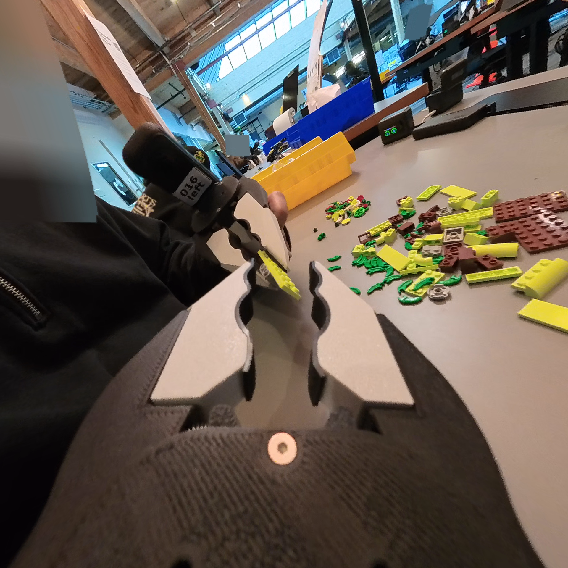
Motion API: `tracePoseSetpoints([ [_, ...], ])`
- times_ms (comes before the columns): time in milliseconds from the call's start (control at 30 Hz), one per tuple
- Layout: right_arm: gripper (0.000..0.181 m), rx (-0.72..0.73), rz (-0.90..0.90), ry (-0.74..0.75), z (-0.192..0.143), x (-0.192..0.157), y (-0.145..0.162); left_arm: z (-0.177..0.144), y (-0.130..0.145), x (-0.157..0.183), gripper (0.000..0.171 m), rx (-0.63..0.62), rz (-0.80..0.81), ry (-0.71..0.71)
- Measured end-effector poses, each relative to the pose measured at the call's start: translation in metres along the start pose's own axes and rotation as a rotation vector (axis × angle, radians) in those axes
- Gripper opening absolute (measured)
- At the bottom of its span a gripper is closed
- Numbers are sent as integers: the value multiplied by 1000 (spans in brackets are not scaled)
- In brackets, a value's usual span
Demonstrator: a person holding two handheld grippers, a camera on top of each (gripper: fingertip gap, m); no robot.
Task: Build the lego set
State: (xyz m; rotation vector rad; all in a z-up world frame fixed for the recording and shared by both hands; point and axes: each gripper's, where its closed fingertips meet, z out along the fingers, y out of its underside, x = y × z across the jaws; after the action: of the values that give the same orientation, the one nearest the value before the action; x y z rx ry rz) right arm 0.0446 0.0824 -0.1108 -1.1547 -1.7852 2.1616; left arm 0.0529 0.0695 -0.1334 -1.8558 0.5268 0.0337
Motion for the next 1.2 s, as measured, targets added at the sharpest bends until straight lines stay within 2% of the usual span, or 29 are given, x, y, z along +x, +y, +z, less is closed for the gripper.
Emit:
tracePoseSetpoints([
  [300, 30, -50, 30, -35, 5, -4, 8, 0, -3, 3, 9, 3, 33, -5],
  [633, 14, -92, 72, -84, 8, -9, 15, 3, 1, 6, 9, -26, 71, -6],
  [700, 8, -89, 68, -92, 7, -11, 14, 4, 3, 6, 9, -30, 41, 5],
  [900, 7, -92, 64, -71, 8, -8, 15, 6, 6, 2, 12, -21, -48, 29],
  [1033, 6, -77, 64, -65, 7, -7, 13, 6, 9, -4, 22, -21, -87, 17],
  [1200, 6, -70, 72, -57, 6, -6, 12, 4, 10, -10, 33, 21, -253, 69],
])
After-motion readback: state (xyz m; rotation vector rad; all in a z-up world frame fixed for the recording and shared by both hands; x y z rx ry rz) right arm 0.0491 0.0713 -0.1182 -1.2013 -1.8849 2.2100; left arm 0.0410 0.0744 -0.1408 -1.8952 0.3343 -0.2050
